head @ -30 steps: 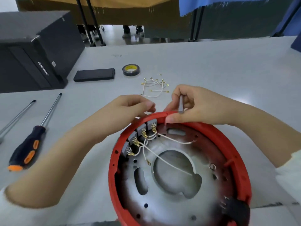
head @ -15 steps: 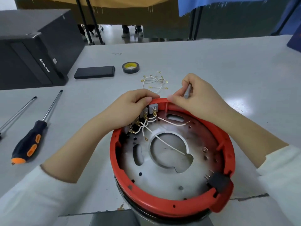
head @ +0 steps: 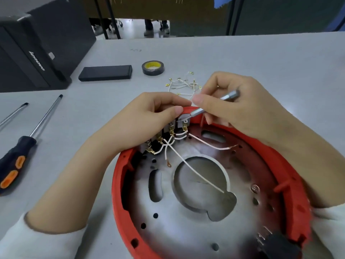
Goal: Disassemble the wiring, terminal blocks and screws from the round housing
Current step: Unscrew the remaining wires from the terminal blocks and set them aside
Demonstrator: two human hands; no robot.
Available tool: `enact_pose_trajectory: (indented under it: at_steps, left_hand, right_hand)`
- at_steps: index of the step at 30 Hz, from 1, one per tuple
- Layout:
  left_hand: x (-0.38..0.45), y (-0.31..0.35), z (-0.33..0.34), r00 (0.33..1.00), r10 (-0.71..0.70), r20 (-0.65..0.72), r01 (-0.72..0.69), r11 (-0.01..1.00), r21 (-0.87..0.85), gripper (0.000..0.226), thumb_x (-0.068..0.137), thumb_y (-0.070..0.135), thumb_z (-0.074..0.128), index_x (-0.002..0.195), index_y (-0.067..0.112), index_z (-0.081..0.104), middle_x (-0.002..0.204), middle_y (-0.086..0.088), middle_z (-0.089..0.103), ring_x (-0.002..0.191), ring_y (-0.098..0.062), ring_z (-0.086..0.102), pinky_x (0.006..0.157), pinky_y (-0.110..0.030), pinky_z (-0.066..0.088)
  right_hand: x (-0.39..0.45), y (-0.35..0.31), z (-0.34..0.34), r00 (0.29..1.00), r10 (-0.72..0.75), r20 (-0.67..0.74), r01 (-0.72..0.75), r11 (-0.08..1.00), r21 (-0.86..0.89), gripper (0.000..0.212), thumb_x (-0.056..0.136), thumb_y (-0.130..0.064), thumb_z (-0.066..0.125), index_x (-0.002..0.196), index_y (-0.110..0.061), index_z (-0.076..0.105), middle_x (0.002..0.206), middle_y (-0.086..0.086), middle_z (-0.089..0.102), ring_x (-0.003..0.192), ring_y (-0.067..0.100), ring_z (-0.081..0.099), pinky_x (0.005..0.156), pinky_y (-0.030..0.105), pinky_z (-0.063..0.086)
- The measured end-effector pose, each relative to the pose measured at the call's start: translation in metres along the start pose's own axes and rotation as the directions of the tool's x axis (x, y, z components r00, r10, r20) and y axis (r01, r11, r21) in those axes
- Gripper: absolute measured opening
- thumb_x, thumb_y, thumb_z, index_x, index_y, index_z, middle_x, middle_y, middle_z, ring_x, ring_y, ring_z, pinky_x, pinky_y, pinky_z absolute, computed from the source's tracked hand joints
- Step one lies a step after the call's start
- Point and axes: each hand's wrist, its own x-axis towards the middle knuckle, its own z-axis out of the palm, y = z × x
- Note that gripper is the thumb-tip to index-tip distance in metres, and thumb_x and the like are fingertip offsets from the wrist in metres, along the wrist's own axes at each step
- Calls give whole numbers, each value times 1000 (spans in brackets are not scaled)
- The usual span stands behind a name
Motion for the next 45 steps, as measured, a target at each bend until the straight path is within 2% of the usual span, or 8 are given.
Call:
enact_pose_trajectory:
  at_steps: [5,9,12,18,26,31,39,45]
  left_hand:
    - [0,-3,0,997,29,-67,-35,996,-79,21,97,14,54,105,24,71,97,10,75,96,-9,69,97,-34,49]
    - [-3,-3,0,994,53,-94,-67,985,-158,19,89,28,56,94,27,74,93,-1,75,93,-32,69,88,-55,52]
    - [-2,-6,0,991,67,-116,-90,975,-204,17,84,32,57,86,25,73,87,4,75,84,-13,70,84,-36,53]
    - [1,-10,2,982,128,-137,-157,960,-230,5,77,27,69,72,30,70,91,0,76,87,-18,72,85,-31,55]
    - [1,-9,4,978,184,-102,-196,972,-132,5,79,16,68,76,15,64,105,1,73,101,-12,69,93,-33,53]
    - [0,-7,5,974,190,-122,-203,974,-100,4,78,17,71,79,16,67,104,3,73,102,-10,68,92,-30,53]
    - [3,-8,1,993,116,-18,-117,987,-110,28,88,1,63,110,17,65,110,7,72,104,-6,67,91,-17,50]
    - [4,-9,0,999,44,-9,-45,988,-148,30,90,-1,58,108,21,68,106,11,73,102,-2,66,92,-14,47]
  right_hand:
    - [-4,2,-10,998,34,-48,-22,969,246,19,72,-30,77,66,-20,62,58,5,64,39,11,46,37,13,33]
    - [-4,1,-12,998,56,-40,-38,937,347,17,68,-23,75,68,-14,60,58,8,64,40,15,49,33,12,29]
    - [-4,1,-12,997,52,-57,-29,936,350,15,71,-22,73,68,-13,60,60,9,65,41,16,52,33,14,28]
    - [-5,0,-12,997,53,-56,-31,940,338,14,75,-18,71,72,-10,60,63,9,68,44,17,56,33,14,31]
    - [-13,0,-18,985,110,130,-110,994,-9,7,86,-19,67,89,-15,72,70,3,74,35,14,54,34,8,30]
    - [-14,3,-15,985,114,131,-90,980,-178,6,88,-22,61,87,-22,67,68,-5,72,38,10,53,45,17,42]
    - [-22,-4,-11,999,-30,33,44,826,-561,11,84,-35,58,88,-34,68,66,-35,55,70,-7,51,63,9,36]
    - [-26,-15,-8,992,102,69,-34,762,-647,31,74,-44,44,95,-38,66,81,-19,63,79,6,56,75,35,46]
